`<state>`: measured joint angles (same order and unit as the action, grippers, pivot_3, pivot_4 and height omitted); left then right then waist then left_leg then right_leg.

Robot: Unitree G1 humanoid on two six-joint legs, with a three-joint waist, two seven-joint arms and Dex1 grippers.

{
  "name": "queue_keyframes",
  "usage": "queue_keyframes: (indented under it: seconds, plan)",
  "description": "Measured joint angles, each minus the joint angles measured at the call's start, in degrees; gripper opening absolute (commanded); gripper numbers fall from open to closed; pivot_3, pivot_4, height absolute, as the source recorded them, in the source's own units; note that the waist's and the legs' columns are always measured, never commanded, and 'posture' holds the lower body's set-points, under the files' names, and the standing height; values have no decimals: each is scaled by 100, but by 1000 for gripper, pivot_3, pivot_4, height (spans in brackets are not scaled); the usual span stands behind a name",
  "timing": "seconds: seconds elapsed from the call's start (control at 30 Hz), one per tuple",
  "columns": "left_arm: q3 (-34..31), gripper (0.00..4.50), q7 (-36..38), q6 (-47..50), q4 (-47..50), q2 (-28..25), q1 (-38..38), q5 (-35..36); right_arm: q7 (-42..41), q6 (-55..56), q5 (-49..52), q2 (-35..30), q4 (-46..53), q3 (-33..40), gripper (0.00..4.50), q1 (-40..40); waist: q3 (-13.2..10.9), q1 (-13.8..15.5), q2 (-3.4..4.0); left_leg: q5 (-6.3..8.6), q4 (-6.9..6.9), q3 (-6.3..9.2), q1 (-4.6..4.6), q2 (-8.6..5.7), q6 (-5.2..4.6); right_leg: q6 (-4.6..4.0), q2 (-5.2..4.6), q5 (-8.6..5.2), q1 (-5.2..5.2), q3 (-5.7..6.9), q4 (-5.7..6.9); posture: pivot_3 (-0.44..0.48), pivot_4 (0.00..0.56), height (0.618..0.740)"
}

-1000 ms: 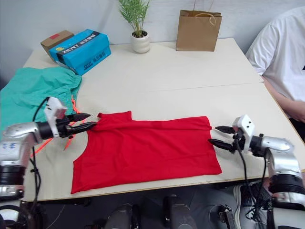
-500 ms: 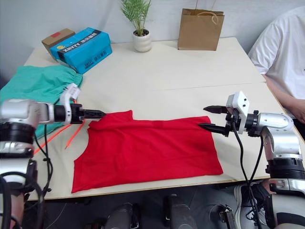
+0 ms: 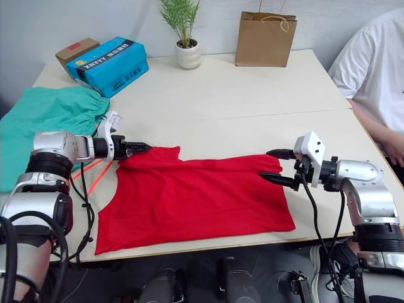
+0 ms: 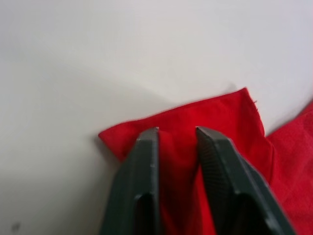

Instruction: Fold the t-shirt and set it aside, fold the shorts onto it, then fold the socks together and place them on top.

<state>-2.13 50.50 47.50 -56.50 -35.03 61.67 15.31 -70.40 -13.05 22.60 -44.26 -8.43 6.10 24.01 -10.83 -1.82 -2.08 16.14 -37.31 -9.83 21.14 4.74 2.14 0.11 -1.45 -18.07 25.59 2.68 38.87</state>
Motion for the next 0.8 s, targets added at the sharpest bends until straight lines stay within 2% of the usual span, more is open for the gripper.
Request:
queue_keyframes:
  seconds: [0.03,0.13,0.43,0.6,0.8]
  plan:
    - [-35,21,223,-355,181,-3,-192,17,22,-14,23,0,45,39,3729,-38,0,-10,0,0,3,-1,-2,1,0,0,0,0,0,-1,0,0,150,740]
    - [-260,21,895,-1339,678,17,-784,196,83,-63,52,-10,139,115,3729,-138,0,-21,0,-1,2,-2,-3,6,3,-2,3,-1,0,1,2,0,150,740]
    - [-795,21,2049,-3187,1874,23,-1886,615,181,-75,73,-10,279,114,3729,-449,0,8,0,-1,-3,2,1,3,1,-2,1,-1,-2,1,2,0,150,740]
    - [-687,21,2484,-4511,2893,-64,-2741,473,204,-65,79,-24,354,126,3729,-575,0,-4,1,0,2,2,-4,5,1,-2,2,-1,-3,-1,2,0,150,740]
    - [-419,21,2801,-6522,3383,-240,-3645,4,236,-31,79,-34,364,143,3729,-765,1,4,1,3,1,6,-5,4,-8,-2,1,-1,-10,-1,-4,0,150,740]
